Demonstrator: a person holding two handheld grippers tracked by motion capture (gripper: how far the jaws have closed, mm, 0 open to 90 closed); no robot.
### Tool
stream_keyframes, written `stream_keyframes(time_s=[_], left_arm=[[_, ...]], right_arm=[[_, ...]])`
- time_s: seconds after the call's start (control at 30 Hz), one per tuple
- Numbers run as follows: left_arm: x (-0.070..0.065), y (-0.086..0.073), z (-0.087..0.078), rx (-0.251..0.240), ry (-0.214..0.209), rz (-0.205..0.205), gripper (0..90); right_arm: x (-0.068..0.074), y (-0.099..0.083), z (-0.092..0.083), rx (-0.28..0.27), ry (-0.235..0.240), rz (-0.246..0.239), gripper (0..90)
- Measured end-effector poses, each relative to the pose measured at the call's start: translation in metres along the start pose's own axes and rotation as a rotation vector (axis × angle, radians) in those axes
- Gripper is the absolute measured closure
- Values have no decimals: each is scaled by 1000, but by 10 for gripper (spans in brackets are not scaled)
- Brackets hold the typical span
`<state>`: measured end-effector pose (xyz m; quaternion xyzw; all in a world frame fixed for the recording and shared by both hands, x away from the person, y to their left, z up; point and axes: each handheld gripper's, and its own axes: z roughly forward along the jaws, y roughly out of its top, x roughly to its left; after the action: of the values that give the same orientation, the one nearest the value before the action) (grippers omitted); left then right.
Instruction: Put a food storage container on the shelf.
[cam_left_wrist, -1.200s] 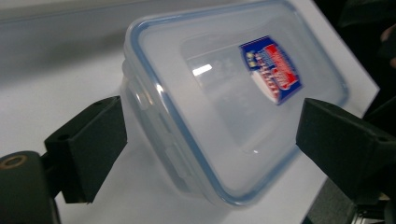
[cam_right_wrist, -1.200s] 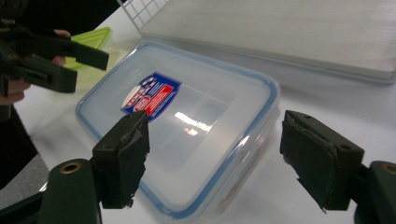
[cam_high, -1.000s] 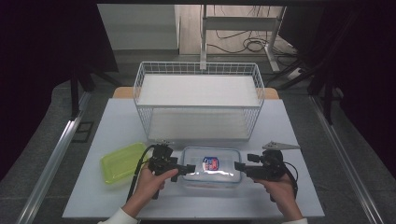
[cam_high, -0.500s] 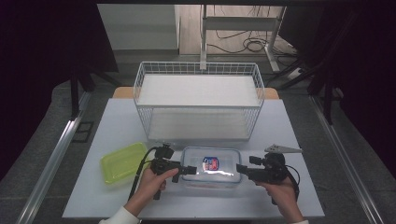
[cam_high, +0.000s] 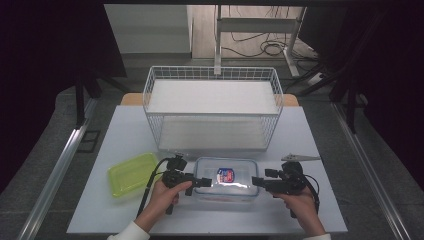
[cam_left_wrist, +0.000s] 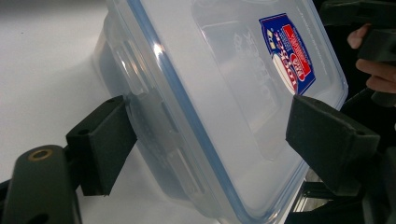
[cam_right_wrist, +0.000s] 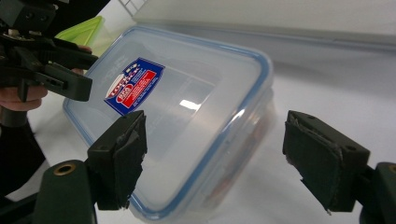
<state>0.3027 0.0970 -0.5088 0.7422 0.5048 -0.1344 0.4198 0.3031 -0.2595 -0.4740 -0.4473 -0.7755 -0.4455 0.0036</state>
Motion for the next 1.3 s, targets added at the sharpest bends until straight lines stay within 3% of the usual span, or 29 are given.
stream_keyframes(time_s=[0.43,0.63,0.8,0.97,1.3], left_arm=[[0,-2,0,-8,-3,15,169],[-1,-3,0,-16,-1,15,168],[-1,-4,0,-23,-2,18,167],[-5,-7,-4,-30,13,44,183],[-11,-19,-16,-83,15,91,294]], right_arm=[[-12,3,31,94,104,71,188],[-18,0,36,116,145,154,176],[-20,0,28,97,146,165,322],[-22,-3,21,70,166,197,391],[-13,-11,8,19,170,147,462]])
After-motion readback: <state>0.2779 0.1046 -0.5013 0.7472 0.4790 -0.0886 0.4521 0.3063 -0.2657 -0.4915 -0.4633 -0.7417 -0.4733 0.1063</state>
